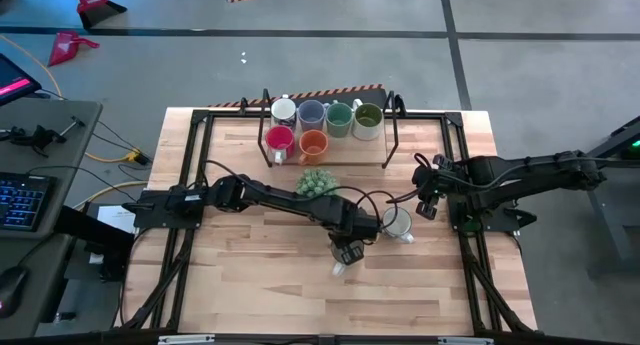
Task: Place coffee mugs
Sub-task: Put the yellow mug on the shelf
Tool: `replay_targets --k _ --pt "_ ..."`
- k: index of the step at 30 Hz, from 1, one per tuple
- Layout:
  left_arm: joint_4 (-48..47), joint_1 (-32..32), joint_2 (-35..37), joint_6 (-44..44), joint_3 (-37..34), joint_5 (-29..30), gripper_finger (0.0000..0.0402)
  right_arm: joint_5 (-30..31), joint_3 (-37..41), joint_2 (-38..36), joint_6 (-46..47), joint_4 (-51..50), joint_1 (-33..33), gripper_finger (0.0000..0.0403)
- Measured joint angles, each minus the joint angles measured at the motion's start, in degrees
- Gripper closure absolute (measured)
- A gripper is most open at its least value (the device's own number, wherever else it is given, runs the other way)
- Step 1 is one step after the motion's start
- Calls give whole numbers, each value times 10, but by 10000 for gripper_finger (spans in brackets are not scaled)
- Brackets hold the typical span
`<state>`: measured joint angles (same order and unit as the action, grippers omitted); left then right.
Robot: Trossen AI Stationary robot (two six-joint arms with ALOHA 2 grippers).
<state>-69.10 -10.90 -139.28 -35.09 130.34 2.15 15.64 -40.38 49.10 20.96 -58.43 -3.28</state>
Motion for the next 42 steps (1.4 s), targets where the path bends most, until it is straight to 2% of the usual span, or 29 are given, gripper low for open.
replay_targets --k 6,17,31,34,42 --pt "0 0 0 8 0 -4 382 0 0 0 0 0 0 292" --pt "1 2 0 16 1 -6 330 0 0 0 0 0 0 292" --pt "-11 16 3 13 13 -41 233 -10 0 0 0 -1 0 292" --pt "-36 16 7 20 48 -46 227 -10 0 0 0 -9 0 292" --pt "-58 16 83 34 40 -55 226 -11 0 0 0 -16 0 292"
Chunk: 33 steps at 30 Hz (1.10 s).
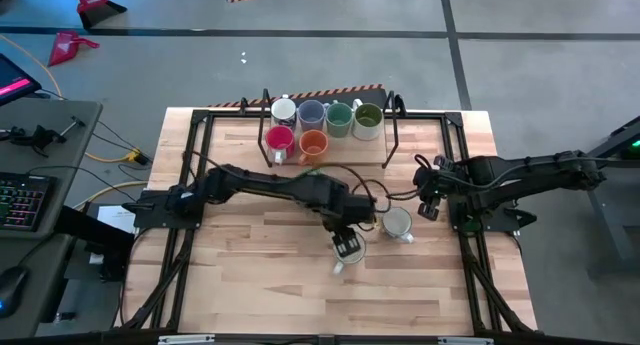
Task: Place coffee mugs
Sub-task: Put the yellow mug on the shelf
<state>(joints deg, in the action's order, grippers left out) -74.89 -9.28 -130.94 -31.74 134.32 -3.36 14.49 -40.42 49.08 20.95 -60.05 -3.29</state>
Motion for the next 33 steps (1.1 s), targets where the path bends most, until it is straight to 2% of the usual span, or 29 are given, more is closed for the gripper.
replay_targets --k 3,6,9,11,14,18,22,25,29,33 --pt "-27 -6 34 9 1 5 226 -8 0 0 0 0 0 292" --pt "-95 -23 70 41 1 36 226 -28 0 1 0 6 0 292" --pt "-159 -57 111 70 0 106 227 -31 0 1 8 25 0 292" --pt "-145 -89 146 83 -14 149 227 -19 0 1 20 54 0 292" --pt "-149 -137 187 67 -32 214 227 -15 0 -2 -31 129 0 292" --pt "-150 -194 253 -32 -101 267 227 -19 -18 -9 -115 243 0 292" --pt "-134 -254 327 -151 -201 305 227 -30 -52 -19 -176 339 2 292" --pt "-136 -298 376 -229 -279 312 227 -60 -88 -22 -196 358 11 292" --pt "-84 -346 427 -287 -380 327 227 -113 -144 -23 -197 355 24 292" --pt "18 -389 469 -306 -484 365 227 -136 -217 -23 -201 357 26 292"
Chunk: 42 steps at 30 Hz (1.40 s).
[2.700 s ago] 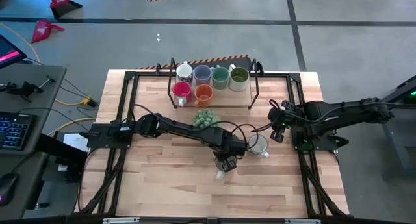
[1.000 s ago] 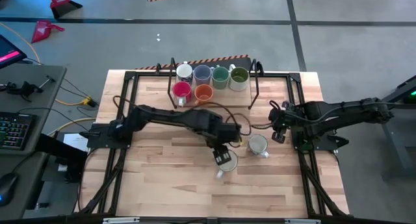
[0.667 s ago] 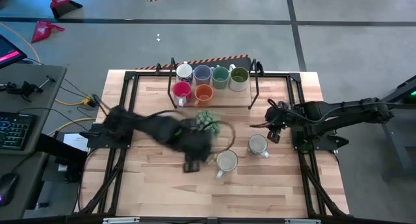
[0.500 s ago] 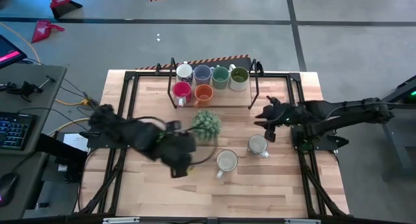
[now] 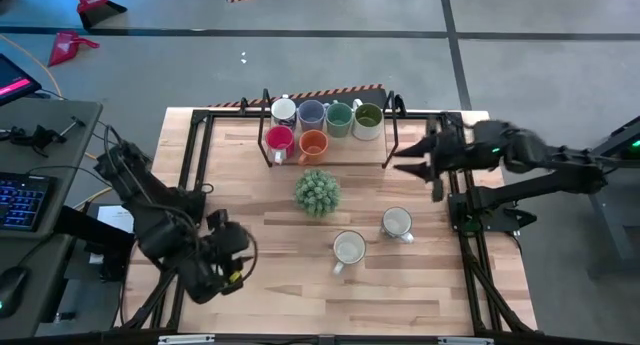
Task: Place coffee mugs
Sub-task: Put the yellow mug on the shelf
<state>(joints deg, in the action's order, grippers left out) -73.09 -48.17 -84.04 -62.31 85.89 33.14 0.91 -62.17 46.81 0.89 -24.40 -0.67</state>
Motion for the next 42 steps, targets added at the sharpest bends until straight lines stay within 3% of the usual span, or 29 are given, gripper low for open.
replay_targets --k 3,10,15,18,25,32,36,42 --pt "127 -25 26 11 -99 58 227 -2 -52 1 -5 3 0 292" --pt "448 -3 45 73 -288 92 227 16 -154 30 -8 -10 0 292" --pt "700 65 45 192 -340 121 227 16 -234 81 -8 -125 0 292" --pt "779 111 46 283 -342 106 227 16 -291 114 -9 -216 0 292" --pt "735 165 46 299 -343 25 227 16 -364 200 32 -429 -2 292" --pt "705 180 57 331 -343 -55 227 14 -367 280 30 -448 -18 292" --pt "648 172 81 310 -343 -100 227 47 -367 328 -14 -464 -41 292" --pt "530 127 123 259 -343 -108 227 71 -367 388 -23 -476 -66 292"
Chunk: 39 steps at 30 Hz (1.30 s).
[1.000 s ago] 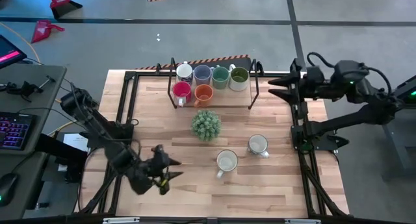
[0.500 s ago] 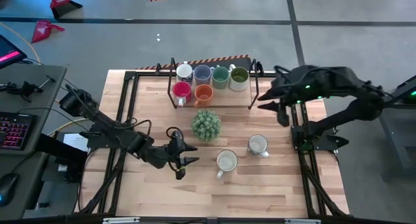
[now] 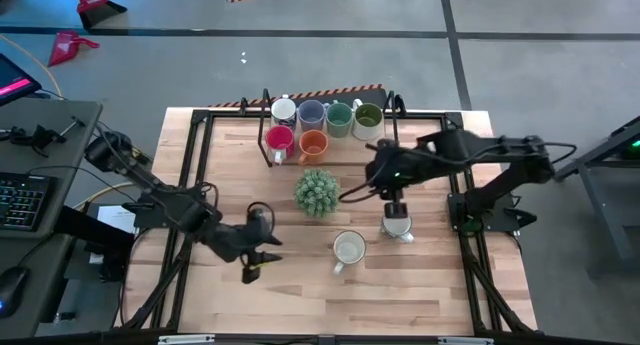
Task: Place coffee mugs
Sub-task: Put the yellow mug on the shelf
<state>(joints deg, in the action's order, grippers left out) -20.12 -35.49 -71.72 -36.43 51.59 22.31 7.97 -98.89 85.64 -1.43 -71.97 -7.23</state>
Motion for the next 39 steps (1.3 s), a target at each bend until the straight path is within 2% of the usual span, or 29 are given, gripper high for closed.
replay_targets --k 5,13,20,27,39 --pt "-59 -62 33 -29 -10 56 227 0 0 31 20 42 -7 292" --pt "-69 -134 78 -79 -89 117 227 6 0 79 48 78 -22 292" --pt "-66 -133 109 -50 -96 157 227 5 1 146 60 72 -50 292" --pt "-51 -122 123 -64 -96 164 227 4 1 202 55 52 -78 292" --pt "-39 -120 123 -65 -96 173 227 19 49 243 60 76 -109 292"
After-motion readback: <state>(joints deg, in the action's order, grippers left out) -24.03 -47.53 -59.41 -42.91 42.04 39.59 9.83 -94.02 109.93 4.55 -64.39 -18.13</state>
